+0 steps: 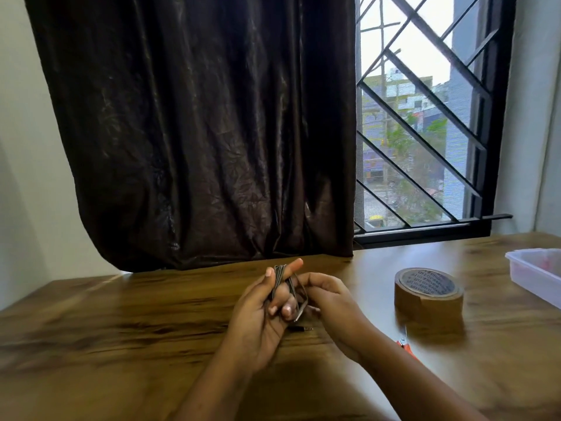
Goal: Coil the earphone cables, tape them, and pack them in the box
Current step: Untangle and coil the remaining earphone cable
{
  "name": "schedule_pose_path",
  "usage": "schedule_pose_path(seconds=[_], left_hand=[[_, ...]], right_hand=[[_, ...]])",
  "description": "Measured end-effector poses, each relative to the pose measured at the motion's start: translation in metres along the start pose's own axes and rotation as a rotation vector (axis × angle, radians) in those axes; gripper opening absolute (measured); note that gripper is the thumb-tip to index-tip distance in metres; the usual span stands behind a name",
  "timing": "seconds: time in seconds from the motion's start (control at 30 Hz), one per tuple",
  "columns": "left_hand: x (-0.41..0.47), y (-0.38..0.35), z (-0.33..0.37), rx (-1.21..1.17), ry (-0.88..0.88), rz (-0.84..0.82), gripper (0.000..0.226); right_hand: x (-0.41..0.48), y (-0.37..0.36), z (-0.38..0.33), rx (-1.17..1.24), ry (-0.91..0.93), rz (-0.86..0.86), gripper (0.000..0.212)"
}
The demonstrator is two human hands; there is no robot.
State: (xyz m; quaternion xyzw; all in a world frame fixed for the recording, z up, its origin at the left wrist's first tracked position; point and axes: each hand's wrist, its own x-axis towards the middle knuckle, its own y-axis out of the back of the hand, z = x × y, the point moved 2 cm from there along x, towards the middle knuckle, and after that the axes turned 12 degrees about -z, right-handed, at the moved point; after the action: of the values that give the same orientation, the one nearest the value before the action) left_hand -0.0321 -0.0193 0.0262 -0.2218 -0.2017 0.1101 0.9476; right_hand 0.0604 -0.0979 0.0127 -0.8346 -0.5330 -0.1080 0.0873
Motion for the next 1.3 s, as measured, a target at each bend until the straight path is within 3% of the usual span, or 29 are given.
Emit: schedule_pose_path(seconds=[0.13,0.27,0.53,0.77,1.1,1.3], left_hand=[[0.001,0.007,0.006,-0.024,-0.037,0.037,0.047],[0.0,0.011,0.004,-0.033,-0.03,0.049,0.047],[-0.002,0.009,-0.001,0.136,0.01,0.054,0.039],[0.0,0.012,0.004,0.38,0.023,0.045,0.033],[0.0,0.015,0.004,0.795,-0.195,0.217,0.033],[0.0,0.012,0.003,0.857,-0.224,0.159,0.037]], right_hand=[[-0.001,-0.006,0.0,0.225,-0.067,-0.053,0.033],[-0.003,-0.014,-0.004,0.099,-0.042,-0.089,0.018],[-0.004,-0.012,-0.007,-0.073,-0.071,-0.17,0.024],[-0.004,-0.011,-0.007,-0.203,-0.068,-0.036,0.022],[-0.002,-0.016,-0.009,0.081,-0.031,-0.036,0.023],[-0.001,-0.015,-0.008,0.208,0.063,-0.058,0.03]])
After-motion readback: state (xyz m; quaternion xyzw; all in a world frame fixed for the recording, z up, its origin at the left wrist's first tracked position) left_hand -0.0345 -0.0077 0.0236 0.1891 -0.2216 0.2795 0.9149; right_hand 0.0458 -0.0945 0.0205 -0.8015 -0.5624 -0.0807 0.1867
